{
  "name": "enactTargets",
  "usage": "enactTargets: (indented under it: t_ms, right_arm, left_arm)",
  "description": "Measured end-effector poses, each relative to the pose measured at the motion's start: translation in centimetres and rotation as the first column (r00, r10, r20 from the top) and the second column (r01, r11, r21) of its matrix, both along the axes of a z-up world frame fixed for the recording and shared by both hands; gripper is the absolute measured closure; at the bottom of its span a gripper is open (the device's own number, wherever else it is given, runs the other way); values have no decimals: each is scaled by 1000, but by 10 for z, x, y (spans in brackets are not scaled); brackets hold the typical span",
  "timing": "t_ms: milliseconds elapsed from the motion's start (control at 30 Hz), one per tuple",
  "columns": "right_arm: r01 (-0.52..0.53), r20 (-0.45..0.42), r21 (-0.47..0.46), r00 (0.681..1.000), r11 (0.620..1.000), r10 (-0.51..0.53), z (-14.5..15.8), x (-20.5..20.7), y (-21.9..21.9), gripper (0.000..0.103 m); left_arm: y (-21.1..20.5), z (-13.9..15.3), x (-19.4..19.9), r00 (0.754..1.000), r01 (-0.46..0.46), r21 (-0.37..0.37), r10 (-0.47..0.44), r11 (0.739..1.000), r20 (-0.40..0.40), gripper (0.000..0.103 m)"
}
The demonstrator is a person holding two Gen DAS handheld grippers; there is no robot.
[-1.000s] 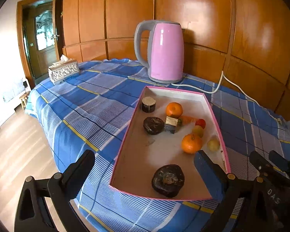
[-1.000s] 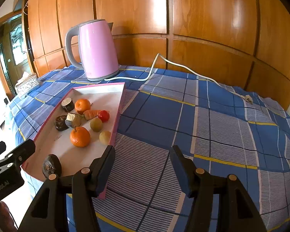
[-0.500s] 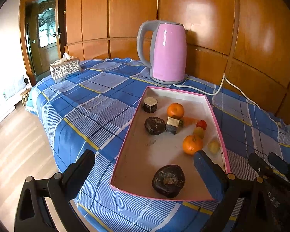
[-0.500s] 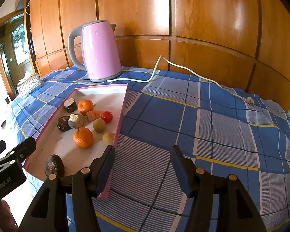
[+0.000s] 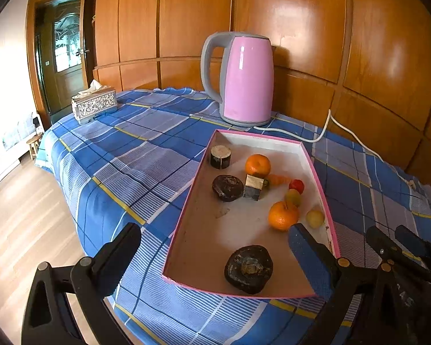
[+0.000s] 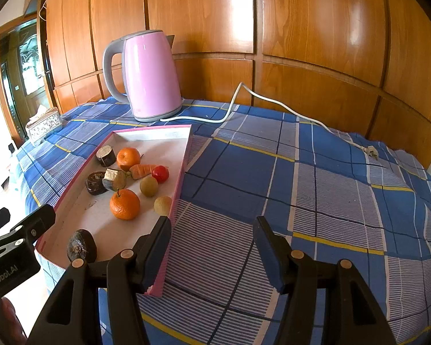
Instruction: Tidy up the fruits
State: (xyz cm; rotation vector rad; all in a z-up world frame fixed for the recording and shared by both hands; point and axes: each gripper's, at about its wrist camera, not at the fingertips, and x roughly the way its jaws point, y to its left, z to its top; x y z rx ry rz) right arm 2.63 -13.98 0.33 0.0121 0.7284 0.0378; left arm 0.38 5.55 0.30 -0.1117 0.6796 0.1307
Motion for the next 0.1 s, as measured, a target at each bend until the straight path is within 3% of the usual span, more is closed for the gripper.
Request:
enactTargets:
  t_ms: [100]
  right_arm:
    - [2,-1,1,1000,1000,-2,0,0,-1,43]
  left_arm:
    - [0,0,1,1000,2,-6,-2,1000,-4,0]
